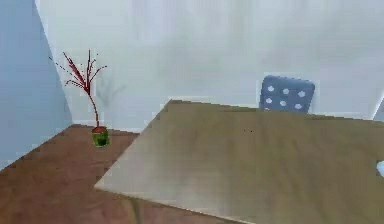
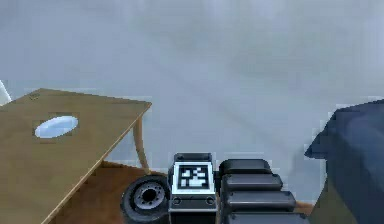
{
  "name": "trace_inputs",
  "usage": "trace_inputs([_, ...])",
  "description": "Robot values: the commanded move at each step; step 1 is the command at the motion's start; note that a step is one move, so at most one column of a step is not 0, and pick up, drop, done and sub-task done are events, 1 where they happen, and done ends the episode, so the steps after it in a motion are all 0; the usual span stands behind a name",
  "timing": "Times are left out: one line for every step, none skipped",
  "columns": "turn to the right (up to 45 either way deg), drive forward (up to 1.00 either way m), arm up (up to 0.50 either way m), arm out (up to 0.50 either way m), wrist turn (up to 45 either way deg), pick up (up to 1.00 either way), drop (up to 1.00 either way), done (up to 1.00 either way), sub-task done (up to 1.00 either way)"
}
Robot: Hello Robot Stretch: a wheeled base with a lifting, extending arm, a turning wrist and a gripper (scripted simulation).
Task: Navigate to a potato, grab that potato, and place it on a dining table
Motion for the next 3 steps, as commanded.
trace_inputs([-21.0, 0.00, 0.00, 0.00, 0.0, 0.00, 0.00, 0.00, 0.00])
trace_inputs([0.0, 0.25, 0.00, 0.00, 0.0, 0.00, 0.00, 0.00, 0.00])
trace_inputs([-45.0, 0.00, 0.00, 0.00, 0.0, 0.00, 0.00, 0.00, 0.00])
